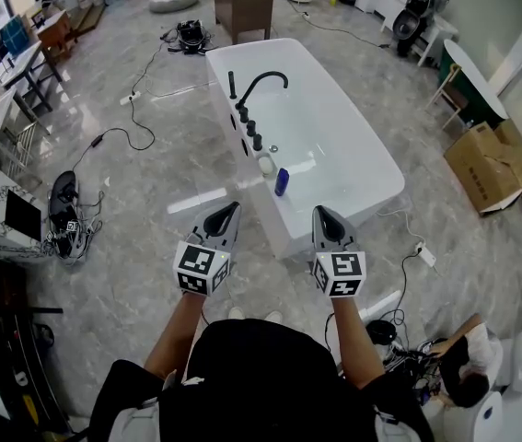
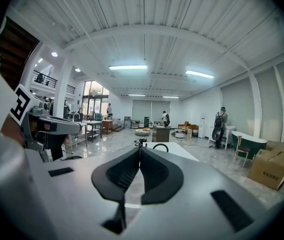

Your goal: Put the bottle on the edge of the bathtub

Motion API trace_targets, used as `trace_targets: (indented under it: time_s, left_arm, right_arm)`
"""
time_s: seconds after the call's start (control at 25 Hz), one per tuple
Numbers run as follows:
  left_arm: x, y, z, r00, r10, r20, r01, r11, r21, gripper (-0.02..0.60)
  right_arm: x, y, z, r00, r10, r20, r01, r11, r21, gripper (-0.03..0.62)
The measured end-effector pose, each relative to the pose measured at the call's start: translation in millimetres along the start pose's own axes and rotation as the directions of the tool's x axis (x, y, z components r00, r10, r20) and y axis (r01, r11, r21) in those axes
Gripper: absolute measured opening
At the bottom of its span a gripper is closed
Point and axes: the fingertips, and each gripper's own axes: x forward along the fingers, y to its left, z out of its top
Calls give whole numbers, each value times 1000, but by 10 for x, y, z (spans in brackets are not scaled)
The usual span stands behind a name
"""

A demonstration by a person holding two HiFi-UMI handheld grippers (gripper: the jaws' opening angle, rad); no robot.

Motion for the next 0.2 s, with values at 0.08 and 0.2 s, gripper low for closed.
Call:
trace_targets:
  time_s: [0.08, 0.2]
  left_arm:
    - [-1, 14, 18, 1000, 2, 4, -2, 1000, 1, 12]
    - [11, 23, 30, 1000, 5, 8, -5, 1000, 5, 12]
  right_arm:
    - [1, 5, -5, 1000, 0, -3, 0, 1000, 2, 25]
    - [2, -6, -16, 1000, -2, -5, 2, 1000, 6, 25]
